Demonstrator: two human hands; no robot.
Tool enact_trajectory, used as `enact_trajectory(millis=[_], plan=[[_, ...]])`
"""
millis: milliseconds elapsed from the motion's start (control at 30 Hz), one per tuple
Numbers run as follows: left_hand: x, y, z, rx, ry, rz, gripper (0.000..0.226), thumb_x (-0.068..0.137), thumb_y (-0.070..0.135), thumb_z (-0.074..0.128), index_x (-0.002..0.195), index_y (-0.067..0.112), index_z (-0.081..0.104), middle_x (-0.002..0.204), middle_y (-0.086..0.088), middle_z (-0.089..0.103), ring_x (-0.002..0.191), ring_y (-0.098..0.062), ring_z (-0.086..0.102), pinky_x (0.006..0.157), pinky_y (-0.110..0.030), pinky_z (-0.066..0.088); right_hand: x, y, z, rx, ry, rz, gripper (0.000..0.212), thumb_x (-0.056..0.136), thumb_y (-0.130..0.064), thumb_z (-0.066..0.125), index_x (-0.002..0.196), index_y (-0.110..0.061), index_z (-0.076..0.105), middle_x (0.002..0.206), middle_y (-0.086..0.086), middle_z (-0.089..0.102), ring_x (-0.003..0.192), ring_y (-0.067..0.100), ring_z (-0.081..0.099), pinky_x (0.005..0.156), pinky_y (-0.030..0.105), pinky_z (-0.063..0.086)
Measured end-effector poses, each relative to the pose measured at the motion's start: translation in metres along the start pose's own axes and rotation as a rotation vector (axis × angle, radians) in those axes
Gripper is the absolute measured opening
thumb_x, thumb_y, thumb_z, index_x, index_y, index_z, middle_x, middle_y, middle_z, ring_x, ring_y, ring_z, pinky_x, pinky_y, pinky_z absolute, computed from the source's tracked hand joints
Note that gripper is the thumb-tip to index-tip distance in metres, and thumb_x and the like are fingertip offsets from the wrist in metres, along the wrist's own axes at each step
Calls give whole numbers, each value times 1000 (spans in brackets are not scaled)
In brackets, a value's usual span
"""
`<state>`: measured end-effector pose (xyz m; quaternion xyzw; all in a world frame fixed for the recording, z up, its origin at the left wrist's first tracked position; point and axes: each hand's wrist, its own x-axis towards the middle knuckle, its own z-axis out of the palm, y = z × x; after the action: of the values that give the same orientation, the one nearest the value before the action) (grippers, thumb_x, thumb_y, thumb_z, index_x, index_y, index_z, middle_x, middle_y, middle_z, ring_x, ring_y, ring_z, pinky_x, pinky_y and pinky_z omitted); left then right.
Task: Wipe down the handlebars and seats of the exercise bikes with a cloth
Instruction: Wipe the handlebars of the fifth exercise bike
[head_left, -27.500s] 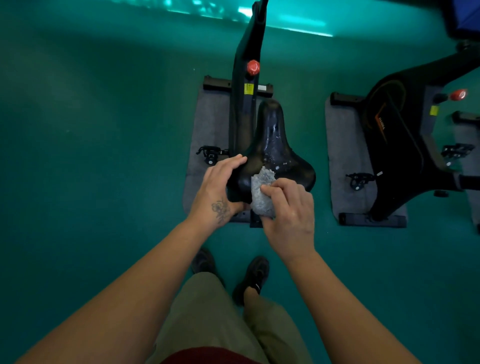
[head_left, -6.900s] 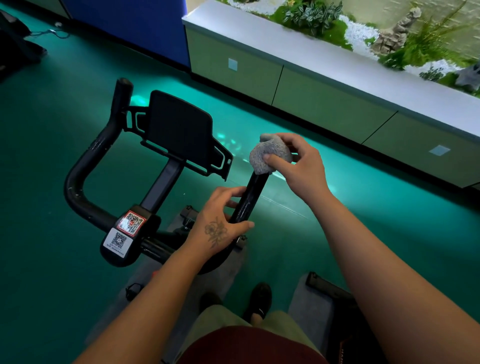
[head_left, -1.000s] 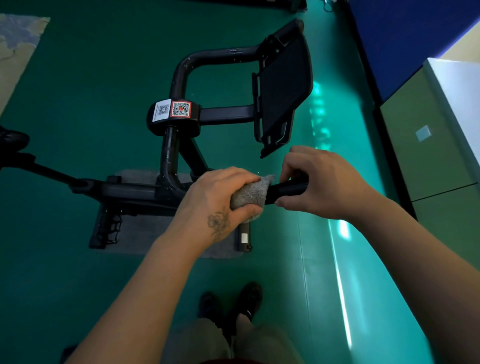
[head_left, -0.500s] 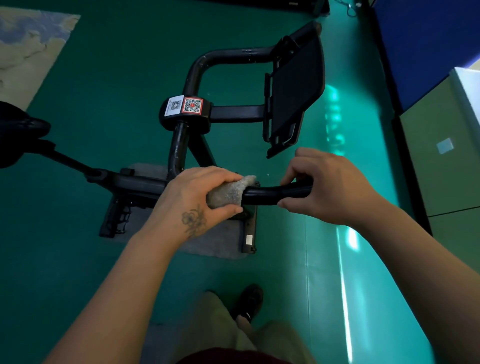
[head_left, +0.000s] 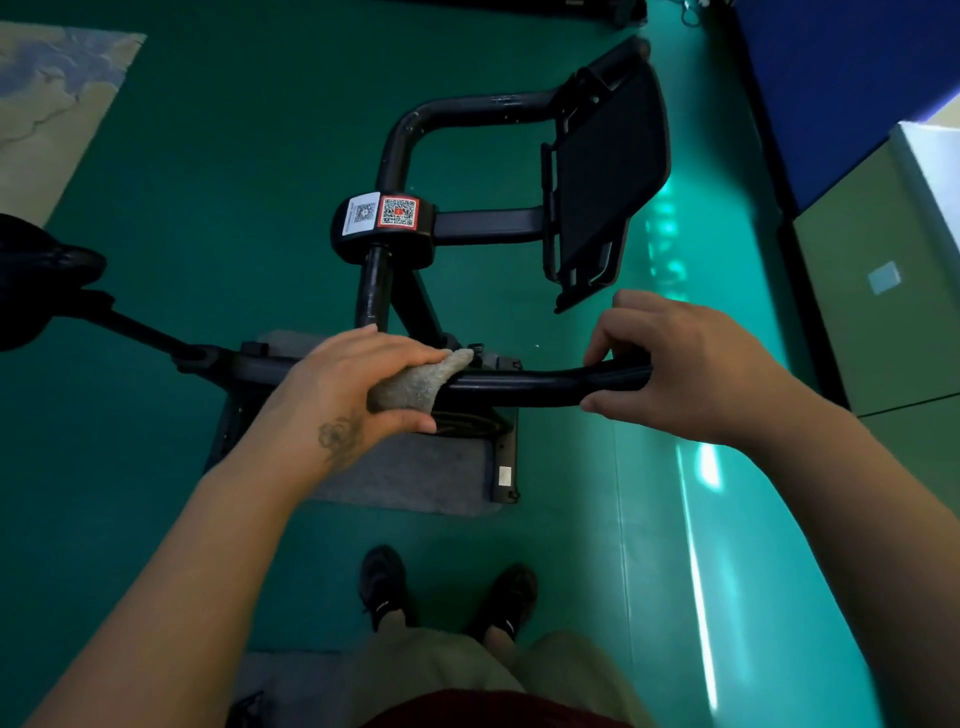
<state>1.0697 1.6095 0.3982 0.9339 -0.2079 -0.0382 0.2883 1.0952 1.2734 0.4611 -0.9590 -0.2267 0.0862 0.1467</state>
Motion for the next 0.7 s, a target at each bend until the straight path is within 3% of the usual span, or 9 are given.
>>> enact_trajectory(millis=[67, 133, 200, 267, 333, 433, 567, 700], plan=[[4, 2, 2, 18, 5, 61, 69, 76, 64, 73, 135, 29, 71, 133, 15, 70, 128, 8, 46, 124, -13, 14, 0, -3, -4, -74, -16, -3, 32, 72, -53, 80, 93, -38, 61, 92, -14, 53, 77, 5, 47, 66, 32, 40], [10, 6, 4, 16, 12, 96, 67, 76, 64, 72, 130, 24, 74, 127, 10, 74, 124, 0, 54, 123, -11, 15, 0, -8, -5, -129, -13, -16, 32, 72, -50, 81, 94, -37, 62, 90, -14, 53, 82, 10, 50, 69, 31, 36], [16, 8, 8, 13, 29, 119, 67, 76, 65, 71, 126, 21, 76, 122, 8, 75, 118, -5, 58, 121, -18, 29, 3, -15, -1, -176, -16, -32, 33, 70, -46, 84, 94, -36, 65, 89, -15, 52, 86, 16, 55, 72, 33, 37], [21, 12, 14, 3, 38, 122, 65, 77, 65, 69, 126, 23, 76, 122, 8, 75, 113, -10, 63, 109, -32, 47, 8, -24, 3, -203, -22, -37, 34, 69, -45, 85, 95, -36, 65, 90, -15, 54, 89, 19, 58, 74, 35, 40], [24, 20, 18, -24, 8, 120, 65, 80, 67, 68, 128, 24, 74, 124, 10, 74, 113, -14, 65, 103, -36, 52, 13, -31, 7, -217, -23, -33, 33, 70, -44, 84, 97, -36, 65, 91, -14, 57, 91, 19, 59, 73, 34, 38], [26, 19, 12, -46, -68, 121, 74, 80, 73, 65, 140, 29, 67, 135, 15, 69, 123, -14, 62, 111, -37, 47, 17, -35, 9, -223, -33, -12, 33, 73, -47, 83, 99, -38, 64, 94, -16, 58, 95, 15, 59, 70, 32, 36], [11, -17, -7, -91, -172, 32, 84, 73, 76, 67, 151, 52, 49, 149, 34, 47, 153, -9, 33, 125, -36, 26, 17, -34, 9, -233, -43, 11, 34, 73, -53, 81, 99, -41, 63, 94, -21, 55, 97, 8, 57, 67, 31, 32], [3, -33, -10, -76, -111, 75, 76, 74, 67, 70, 146, 46, 59, 147, 28, 57, 154, -13, 33, 124, -39, 32, 15, -37, 12, -271, -43, 16, 30, 74, -53, 78, 98, -42, 64, 95, -19, 57, 98, 10, 58, 65, 31, 35]])
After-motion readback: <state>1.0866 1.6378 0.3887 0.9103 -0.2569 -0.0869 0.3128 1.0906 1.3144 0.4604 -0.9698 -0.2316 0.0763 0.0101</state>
